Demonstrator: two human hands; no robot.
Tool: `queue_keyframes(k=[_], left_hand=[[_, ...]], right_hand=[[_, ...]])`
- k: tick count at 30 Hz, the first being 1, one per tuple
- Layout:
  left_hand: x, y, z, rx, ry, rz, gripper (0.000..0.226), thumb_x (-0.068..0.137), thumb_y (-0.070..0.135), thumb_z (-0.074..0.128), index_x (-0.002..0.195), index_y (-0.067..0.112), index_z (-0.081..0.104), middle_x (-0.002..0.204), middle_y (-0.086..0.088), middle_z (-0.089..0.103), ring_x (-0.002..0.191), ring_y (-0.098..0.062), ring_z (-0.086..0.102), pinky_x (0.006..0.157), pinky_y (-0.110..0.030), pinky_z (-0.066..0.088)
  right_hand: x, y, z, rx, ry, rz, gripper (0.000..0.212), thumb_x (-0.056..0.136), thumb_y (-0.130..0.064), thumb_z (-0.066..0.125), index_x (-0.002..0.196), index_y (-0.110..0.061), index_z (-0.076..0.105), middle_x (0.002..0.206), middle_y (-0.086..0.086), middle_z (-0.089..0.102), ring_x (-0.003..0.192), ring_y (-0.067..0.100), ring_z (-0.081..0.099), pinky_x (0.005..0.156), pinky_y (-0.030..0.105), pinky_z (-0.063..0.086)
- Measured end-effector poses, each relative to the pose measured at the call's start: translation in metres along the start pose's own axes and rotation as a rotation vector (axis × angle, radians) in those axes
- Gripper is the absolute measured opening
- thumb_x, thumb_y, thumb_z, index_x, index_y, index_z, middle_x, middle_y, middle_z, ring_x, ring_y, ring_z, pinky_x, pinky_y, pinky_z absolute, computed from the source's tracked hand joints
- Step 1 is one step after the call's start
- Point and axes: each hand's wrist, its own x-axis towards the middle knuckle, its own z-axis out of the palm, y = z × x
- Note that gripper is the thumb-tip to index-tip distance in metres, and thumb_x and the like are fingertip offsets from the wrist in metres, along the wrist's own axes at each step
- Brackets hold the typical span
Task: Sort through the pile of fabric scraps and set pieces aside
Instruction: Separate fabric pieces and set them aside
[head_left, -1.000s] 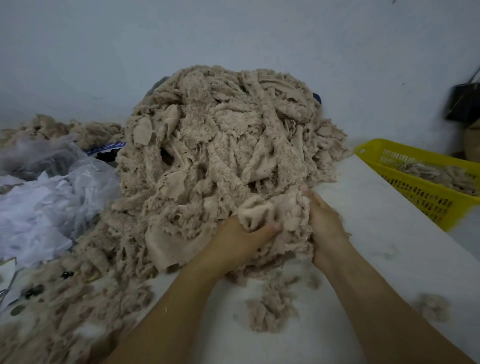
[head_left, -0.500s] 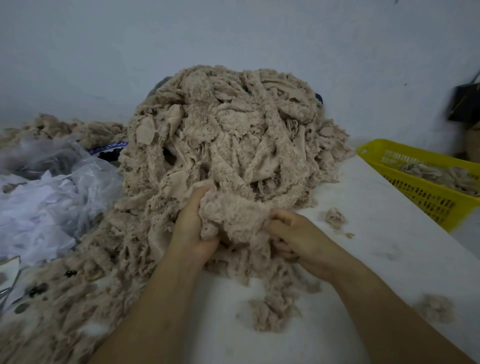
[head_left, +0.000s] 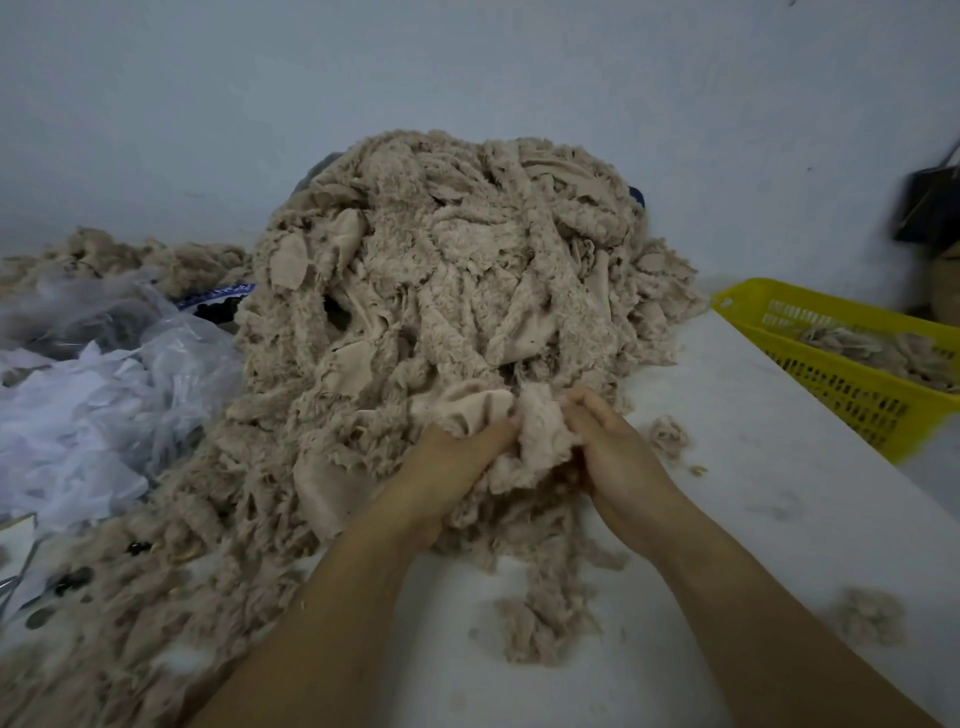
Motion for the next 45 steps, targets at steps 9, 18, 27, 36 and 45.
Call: queue_keyframes(k=[9, 18, 27, 36, 45], left_hand=[[0.008, 0.01, -0.023, -0.825, 0.062, -0.053, 0.019, 0.078, 0.026, 0.066, 0.064, 0.015, 0.075, 0.073, -0.001, 0.072, 0.068, -0.015, 0.071, 0.06, -0.026, 0.059], [0.016, 0.014, -0.048, -1.083, 0.256, 0.041, 0.039, 0.095, 0.031, 0.054, 0.07, 0.011, 0.076, 0.073, -0.007, 0.073, 0.063, -0.02, 0.073, 0.058, -0.032, 0.059], [0.016, 0.006, -0.041, -1.035, 0.149, -0.024, 0.044, 0.097, 0.042, 0.054, 0.09, 0.008, 0.082, 0.107, -0.011, 0.075, 0.093, -0.025, 0.075, 0.075, -0.039, 0.062], [0.01, 0.009, -0.018, -0.791, -0.031, -0.006, 0.017, 0.082, 0.031, 0.063, 0.083, 0.015, 0.067, 0.083, -0.004, 0.063, 0.076, -0.016, 0.064, 0.071, -0.031, 0.057], [0.006, -0.001, 0.006, -0.141, 0.148, -0.019, 0.04, 0.095, 0.049, 0.053, 0.088, 0.018, 0.077, 0.089, -0.013, 0.075, 0.09, -0.026, 0.07, 0.084, -0.042, 0.054]], right_hand=[[-0.004, -0.009, -0.005, 0.105, 0.065, 0.013, 0.045, 0.076, -0.057, 0.063, 0.106, -0.023, 0.067, 0.046, -0.007, 0.04, 0.039, 0.005, 0.033, 0.038, 0.018, 0.028], [-0.002, -0.021, -0.01, 0.637, 0.179, 0.015, 0.013, 0.081, -0.047, 0.068, 0.087, -0.035, 0.071, 0.047, -0.01, 0.031, 0.034, 0.007, 0.025, 0.034, 0.019, 0.02], [-0.017, -0.006, -0.002, -0.282, -0.326, -0.069, 0.066, 0.075, -0.082, 0.052, 0.074, -0.022, 0.079, 0.071, 0.025, 0.063, 0.043, 0.016, 0.046, 0.046, 0.023, 0.036], [-0.009, 0.006, 0.015, -0.507, -0.233, -0.259, 0.018, 0.087, -0.053, 0.067, 0.1, -0.057, 0.056, 0.101, -0.032, 0.059, 0.082, -0.008, 0.06, 0.065, 0.01, 0.047], [-0.003, -0.008, 0.001, 0.286, -0.078, -0.07, 0.024, 0.094, -0.043, 0.059, 0.102, -0.029, 0.078, 0.113, 0.009, 0.073, 0.101, 0.024, 0.071, 0.078, 0.037, 0.06]])
